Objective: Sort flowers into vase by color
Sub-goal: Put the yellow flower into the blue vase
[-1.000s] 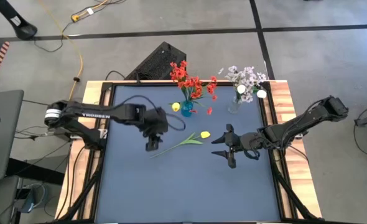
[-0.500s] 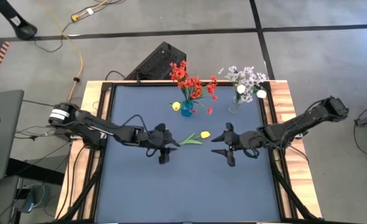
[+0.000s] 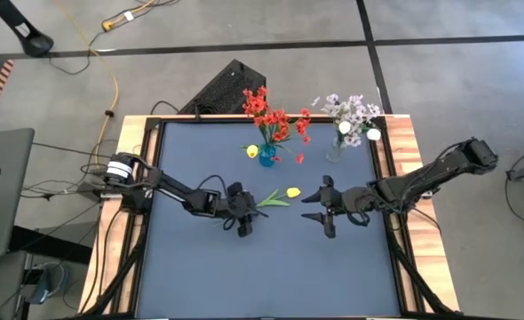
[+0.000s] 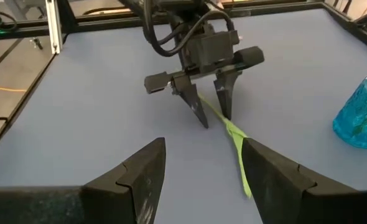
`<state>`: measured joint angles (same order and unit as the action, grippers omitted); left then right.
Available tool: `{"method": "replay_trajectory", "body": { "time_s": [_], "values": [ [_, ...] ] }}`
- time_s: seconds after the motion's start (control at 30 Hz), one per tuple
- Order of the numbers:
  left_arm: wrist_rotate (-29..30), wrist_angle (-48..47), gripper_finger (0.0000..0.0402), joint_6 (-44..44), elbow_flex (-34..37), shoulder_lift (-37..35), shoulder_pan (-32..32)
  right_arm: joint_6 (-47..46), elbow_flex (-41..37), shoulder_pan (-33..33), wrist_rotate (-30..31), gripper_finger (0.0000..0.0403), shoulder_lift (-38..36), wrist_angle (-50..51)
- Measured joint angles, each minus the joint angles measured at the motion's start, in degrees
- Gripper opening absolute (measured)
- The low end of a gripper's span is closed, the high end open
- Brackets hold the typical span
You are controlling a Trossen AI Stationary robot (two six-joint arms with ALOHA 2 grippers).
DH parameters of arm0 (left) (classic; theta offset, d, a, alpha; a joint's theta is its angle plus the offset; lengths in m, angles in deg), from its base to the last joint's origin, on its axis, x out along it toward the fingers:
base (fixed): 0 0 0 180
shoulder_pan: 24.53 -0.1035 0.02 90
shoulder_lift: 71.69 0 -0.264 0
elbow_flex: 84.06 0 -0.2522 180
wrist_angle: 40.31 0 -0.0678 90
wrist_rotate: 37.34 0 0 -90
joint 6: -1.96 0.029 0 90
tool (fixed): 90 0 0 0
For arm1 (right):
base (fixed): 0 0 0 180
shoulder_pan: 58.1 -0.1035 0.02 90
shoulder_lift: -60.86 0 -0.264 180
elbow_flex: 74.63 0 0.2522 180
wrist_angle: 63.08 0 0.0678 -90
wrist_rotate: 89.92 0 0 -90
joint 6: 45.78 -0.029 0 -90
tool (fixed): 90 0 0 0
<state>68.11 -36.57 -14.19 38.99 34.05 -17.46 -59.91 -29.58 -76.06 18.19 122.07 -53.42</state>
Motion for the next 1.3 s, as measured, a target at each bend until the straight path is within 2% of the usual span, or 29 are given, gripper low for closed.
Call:
{"method": "replay_trajectory", "body": {
  "time_s": [0.1,0.27,0.43,0.57,0.7,0.83,0.93,1.03,1.1,1.2,1.3],
  "values": [
    [-0.6,-0.6,0.0126,0.0,-0.2,0.0,0.0,0.0,0.0,0.4,0.0,0.0239,0.0,-0.1],
    [-7.0,-0.6,0.0016,1.1,-0.5,-0.2,-0.7,0.0,0.0,0.9,0.0,0.0239,0.0,-0.2],
    [-8.1,-1.5,0.0003,2.9,-2.1,-1.5,-0.6,-0.8,0.0,0.4,-0.5,0.0239,-0.4,1.4],
    [-9.1,-1.9,0.0001,6.8,-2.1,-7.9,0.0,-3.7,0.0,-1.4,-2.0,0.0239,-2.0,5.3],
    [-4.5,-1.5,0.0001,10.2,0.2,-16.6,0.8,-7.9,0.0,-4.4,-4.5,0.0239,-3.4,10.9],
    [1.8,0.8,0.0,12.9,3.9,-25.5,1.8,-9.9,0.0,-8.1,-4.0,0.0239,-3.9,14.4],
    [4.5,10.7,0.0,14.2,9.1,-29.5,2.1,-9.8,0.0,-10.2,-1.2,0.0239,-3.5,14.2],
    [1.6,29.9,0.0,15.2,15.3,-30.2,2.2,-9.4,-0.2,-11.4,3.2,0.0239,-2.2,13.7],
    [-1.2,43.6,0.0,15.5,18.4,-28.2,2.3,-8.0,-1.0,-11.6,6.8,0.0239,-0.8,11.4],
    [-6.2,57.1,0.0,16.8,19.1,-22.6,2.7,-4.2,-2.4,-10.5,12.7,0.0239,2.4,2.7],
    [-8.1,64.1,0.0,18.7,15.1,-15.7,3.9,1.5,-3.6,-8.0,11.7,0.0239,6.7,-12.2]
  ]
}}
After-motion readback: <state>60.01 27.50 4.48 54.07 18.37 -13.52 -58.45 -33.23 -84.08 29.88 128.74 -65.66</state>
